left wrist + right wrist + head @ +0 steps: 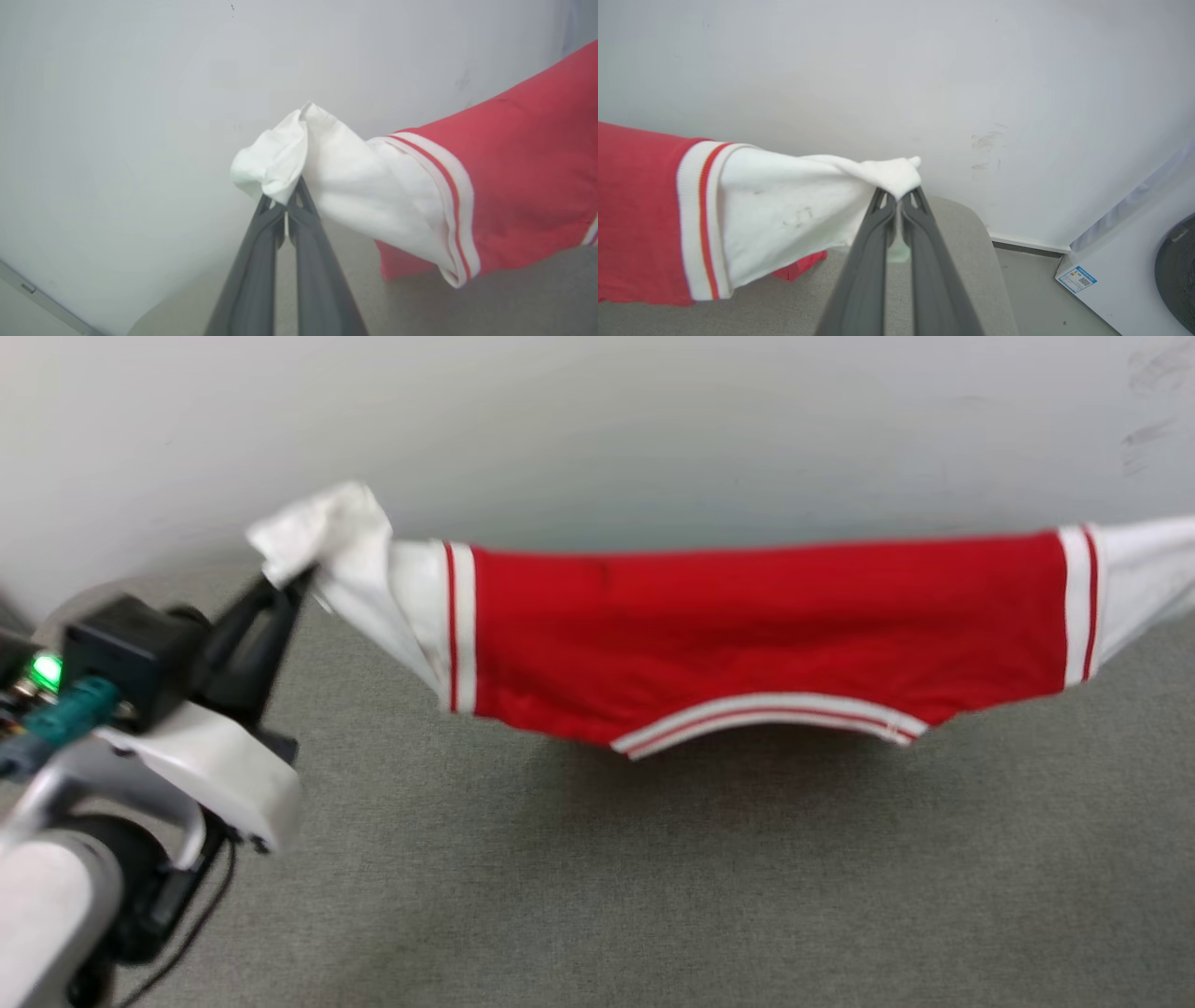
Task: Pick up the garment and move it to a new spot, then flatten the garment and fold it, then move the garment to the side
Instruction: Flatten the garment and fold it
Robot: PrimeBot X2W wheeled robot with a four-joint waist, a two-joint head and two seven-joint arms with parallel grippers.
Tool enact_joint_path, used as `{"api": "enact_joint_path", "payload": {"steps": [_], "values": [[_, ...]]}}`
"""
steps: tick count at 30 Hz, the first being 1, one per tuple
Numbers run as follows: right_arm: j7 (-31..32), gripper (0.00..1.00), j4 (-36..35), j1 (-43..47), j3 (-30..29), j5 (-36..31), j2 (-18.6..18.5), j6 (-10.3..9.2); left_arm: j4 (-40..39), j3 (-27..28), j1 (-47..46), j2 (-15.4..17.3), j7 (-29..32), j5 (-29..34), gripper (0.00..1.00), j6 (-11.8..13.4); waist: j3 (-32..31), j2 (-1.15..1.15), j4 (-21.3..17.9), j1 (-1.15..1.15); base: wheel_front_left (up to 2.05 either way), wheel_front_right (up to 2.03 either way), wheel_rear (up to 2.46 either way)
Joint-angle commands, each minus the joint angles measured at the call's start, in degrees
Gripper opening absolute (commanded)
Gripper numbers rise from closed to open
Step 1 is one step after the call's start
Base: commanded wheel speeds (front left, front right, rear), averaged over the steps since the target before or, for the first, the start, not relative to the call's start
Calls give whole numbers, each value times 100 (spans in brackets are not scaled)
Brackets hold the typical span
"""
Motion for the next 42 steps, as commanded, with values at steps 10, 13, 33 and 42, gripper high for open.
{"api": "enact_joint_path", "payload": {"steps": [10,13,33,42], "values": [[-182,0,284,-1942,567,264,-309,-6,105,635,-1703,237,-72,124,0,-414,280,0,-212,0,0,0,0],[-225,0,481,-2415,695,261,-246,-6,380,680,-2252,135,-28,66,0,-604,545,0,-231,0,0,0,0],[-1351,0,2653,-6005,1665,-857,49,-7,3766,473,-6811,-891,-306,695,0,-1621,3088,0,-397,0,0,0,0],[-1872,0,3697,-6751,1802,-1458,264,-7,5109,96,-7599,-1328,-1426,1114,0,-1962,3746,0,-297,0,0,0,0]]}}
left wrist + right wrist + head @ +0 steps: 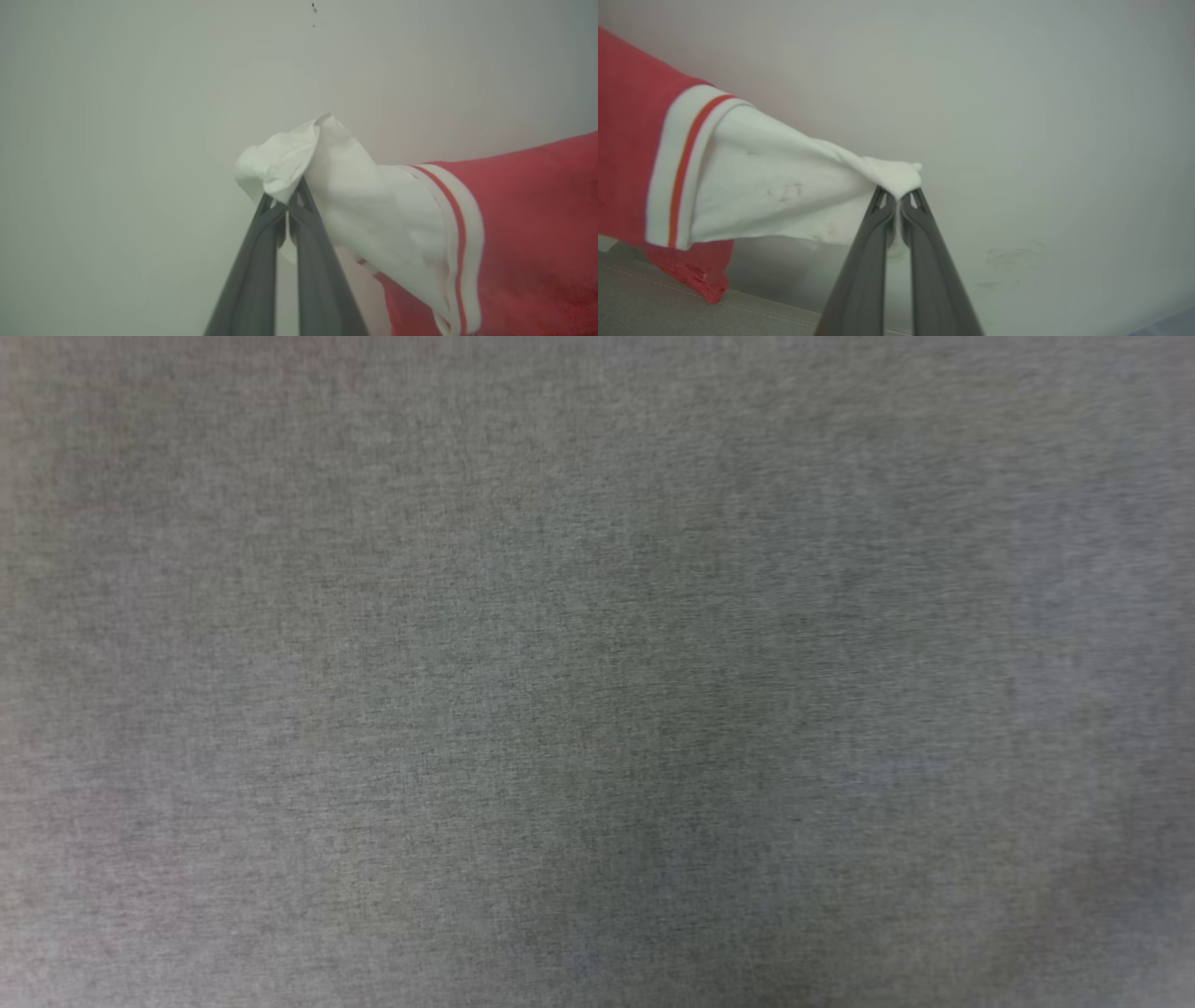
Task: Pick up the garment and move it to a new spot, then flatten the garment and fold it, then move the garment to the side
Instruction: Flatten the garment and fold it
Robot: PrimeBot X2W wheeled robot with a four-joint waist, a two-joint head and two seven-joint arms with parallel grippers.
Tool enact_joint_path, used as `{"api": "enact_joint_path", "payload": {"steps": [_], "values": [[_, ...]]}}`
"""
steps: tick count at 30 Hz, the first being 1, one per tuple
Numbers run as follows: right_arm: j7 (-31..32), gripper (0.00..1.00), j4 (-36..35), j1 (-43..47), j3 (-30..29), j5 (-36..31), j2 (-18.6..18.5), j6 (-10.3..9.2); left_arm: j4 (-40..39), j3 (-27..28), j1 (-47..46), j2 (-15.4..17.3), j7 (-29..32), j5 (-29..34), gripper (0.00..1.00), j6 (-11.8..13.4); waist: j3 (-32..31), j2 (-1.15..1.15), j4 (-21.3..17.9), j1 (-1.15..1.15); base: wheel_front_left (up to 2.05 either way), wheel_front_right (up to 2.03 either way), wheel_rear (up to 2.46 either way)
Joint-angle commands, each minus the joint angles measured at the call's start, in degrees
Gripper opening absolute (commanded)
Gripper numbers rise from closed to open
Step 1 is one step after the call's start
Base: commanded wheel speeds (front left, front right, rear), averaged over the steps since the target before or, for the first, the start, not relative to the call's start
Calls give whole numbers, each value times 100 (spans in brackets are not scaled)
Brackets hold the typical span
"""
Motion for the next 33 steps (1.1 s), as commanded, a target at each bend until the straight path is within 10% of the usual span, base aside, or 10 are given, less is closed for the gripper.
{"api": "enact_joint_path", "payload": {"steps": [1,19,33], "values": [[-98,0,125,-28,-4,-33,51,-8,142,-38,4,-62,-161,-26,0,-39,168,0,90,-2,0,0,0],[182,0,1115,3154,731,733,-15,-8,940,-987,4036,-469,-584,-685,0,-187,-1487,0,375,-2,0,0,0],[1325,0,322,5920,31,1971,-625,-11,145,-1302,6902,3,130,-1405,0,47,-3087,0,489,-2,0,0,0]]}}
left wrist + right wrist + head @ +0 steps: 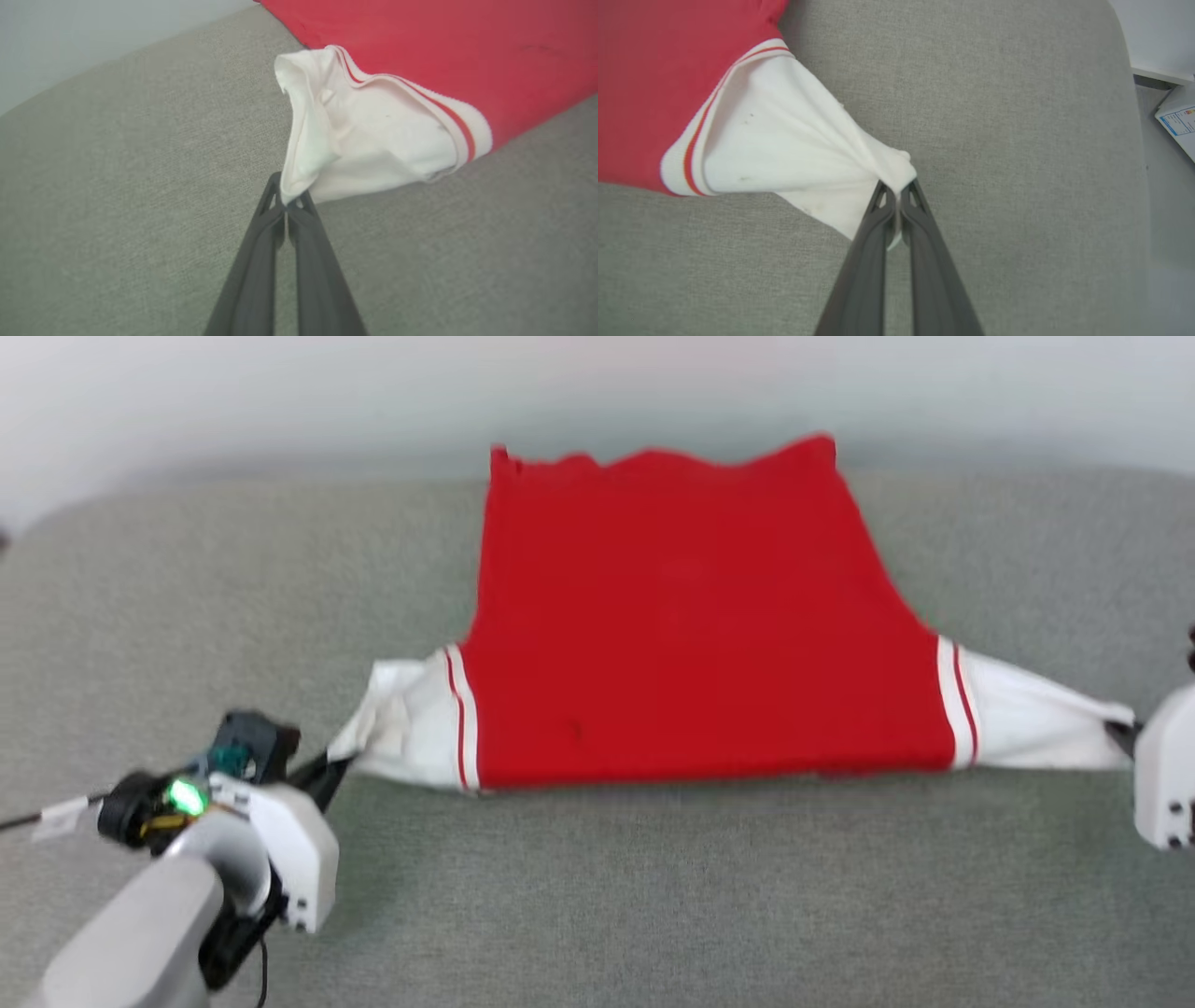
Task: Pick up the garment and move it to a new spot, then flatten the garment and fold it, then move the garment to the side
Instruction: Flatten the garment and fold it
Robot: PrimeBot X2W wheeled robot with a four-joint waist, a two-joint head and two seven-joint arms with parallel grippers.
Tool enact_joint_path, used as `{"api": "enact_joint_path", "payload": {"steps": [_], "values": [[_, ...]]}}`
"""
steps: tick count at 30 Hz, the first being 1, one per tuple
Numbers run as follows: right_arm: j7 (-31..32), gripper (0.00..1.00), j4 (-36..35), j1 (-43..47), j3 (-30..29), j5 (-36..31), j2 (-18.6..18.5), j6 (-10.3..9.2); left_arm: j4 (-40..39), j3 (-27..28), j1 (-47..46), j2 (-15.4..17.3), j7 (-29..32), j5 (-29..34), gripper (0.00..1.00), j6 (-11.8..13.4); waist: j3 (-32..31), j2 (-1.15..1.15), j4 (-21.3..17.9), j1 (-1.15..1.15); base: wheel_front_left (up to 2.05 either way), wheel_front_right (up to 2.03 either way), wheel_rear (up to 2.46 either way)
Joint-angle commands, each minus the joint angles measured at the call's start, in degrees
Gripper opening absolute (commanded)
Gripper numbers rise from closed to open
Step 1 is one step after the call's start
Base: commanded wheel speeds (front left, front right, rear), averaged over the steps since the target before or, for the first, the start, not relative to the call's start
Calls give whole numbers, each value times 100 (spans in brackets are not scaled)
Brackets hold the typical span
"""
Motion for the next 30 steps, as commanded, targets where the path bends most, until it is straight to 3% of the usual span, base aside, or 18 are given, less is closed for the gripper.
{"api": "enact_joint_path", "payload": {"steps": [1,7,11,18,25,26,27,30], "values": [[69,0,-83,184,-134,45,-133,-14,-78,30,160,165,35,-38,0,70,-330,0,35,2,0,0,0],[753,0,-932,1357,-726,235,-257,-14,-1115,9,1115,580,339,-318,0,365,-638,0,33,2,0,0,0],[1042,0,-1493,2137,-1285,326,-59,-14,-1824,-27,1708,796,539,-485,0,622,-722,0,37,2,0,0,0],[1623,0,-2361,3225,-1870,238,337,-13,-2562,-3,2465,855,480,-762,0,1002,-756,0,39,2,0,0,0],[1802,0,-2883,3452,-2102,55,557,-12,-2950,38,2586,767,264,-802,0,1085,-595,0,129,2,0,0,0],[1755,80,-2946,3383,-2133,27,565,-12,-3010,63,2563,758,221,-810,0,1098,-557,0,156,2,0,0,0],[1771,100,-2982,3332,-2170,33,586,-12,-3072,79,2536,768,216,-801,0,1106,-507,0,184,2,0,0,0],[1838,100,-3157,3151,-2204,36,569,-11,-3320,75,2472,846,261,-716,0,1105,-337,0,303,2,0,0,0]]}}
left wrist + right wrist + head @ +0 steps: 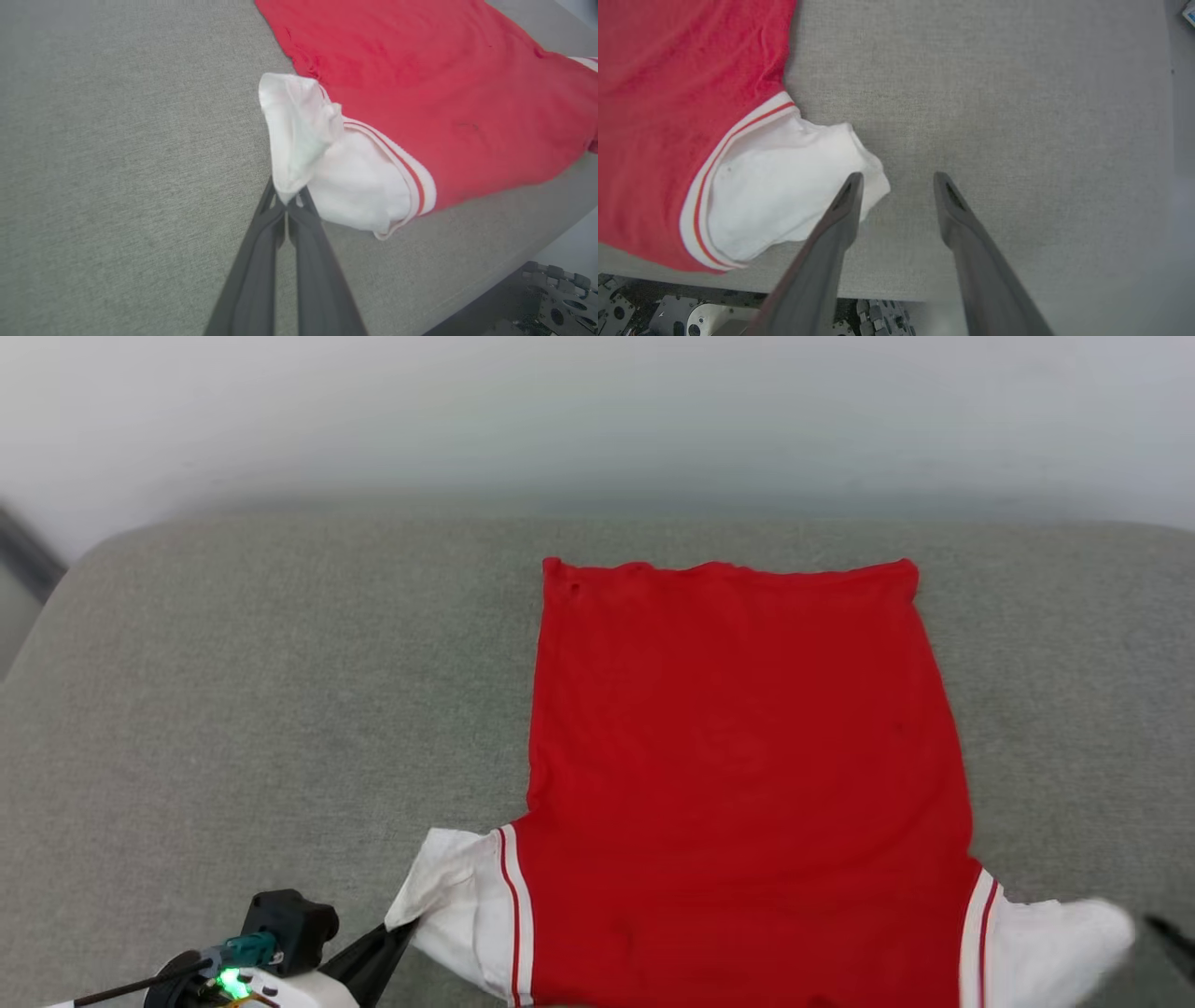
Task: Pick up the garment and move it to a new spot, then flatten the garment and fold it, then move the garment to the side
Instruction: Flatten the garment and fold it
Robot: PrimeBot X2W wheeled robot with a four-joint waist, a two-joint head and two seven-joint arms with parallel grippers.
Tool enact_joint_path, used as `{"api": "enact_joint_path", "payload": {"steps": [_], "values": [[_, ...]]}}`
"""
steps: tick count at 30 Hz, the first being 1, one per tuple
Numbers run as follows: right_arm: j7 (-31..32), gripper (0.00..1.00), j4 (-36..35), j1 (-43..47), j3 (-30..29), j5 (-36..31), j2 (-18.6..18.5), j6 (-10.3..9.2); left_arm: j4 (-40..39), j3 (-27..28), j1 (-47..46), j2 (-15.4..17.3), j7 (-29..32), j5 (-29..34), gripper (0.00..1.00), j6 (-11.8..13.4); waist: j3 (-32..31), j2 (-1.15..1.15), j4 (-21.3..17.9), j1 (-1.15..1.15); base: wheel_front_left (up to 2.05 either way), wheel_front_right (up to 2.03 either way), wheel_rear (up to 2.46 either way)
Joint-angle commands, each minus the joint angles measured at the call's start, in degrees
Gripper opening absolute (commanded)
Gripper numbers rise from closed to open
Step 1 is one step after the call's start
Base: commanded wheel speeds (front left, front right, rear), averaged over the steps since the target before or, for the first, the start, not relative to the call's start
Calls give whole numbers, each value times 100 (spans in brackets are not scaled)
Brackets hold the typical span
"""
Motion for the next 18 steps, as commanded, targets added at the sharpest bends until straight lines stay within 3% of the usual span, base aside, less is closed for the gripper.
{"api": "enact_joint_path", "payload": {"steps": [1,5,11,18], "values": [[-10,100,-131,-218,-33,-13,-17,-6,-146,6,-102,58,38,65,0,12,174,0,139,0,0,0,0],[67,100,-309,-798,-113,164,131,-6,-632,-31,-229,148,221,155,0,54,519,0,380,0,0,0,0],[344,100,-214,-2018,220,-46,-208,-6,-1442,19,-477,194,397,243,0,97,1203,0,820,0,0,0,0],[898,100,599,-3757,620,-354,-629,-6,-2072,-42,-867,165,550,523,0,51,2032,0,1342,0,0,0,0]]}}
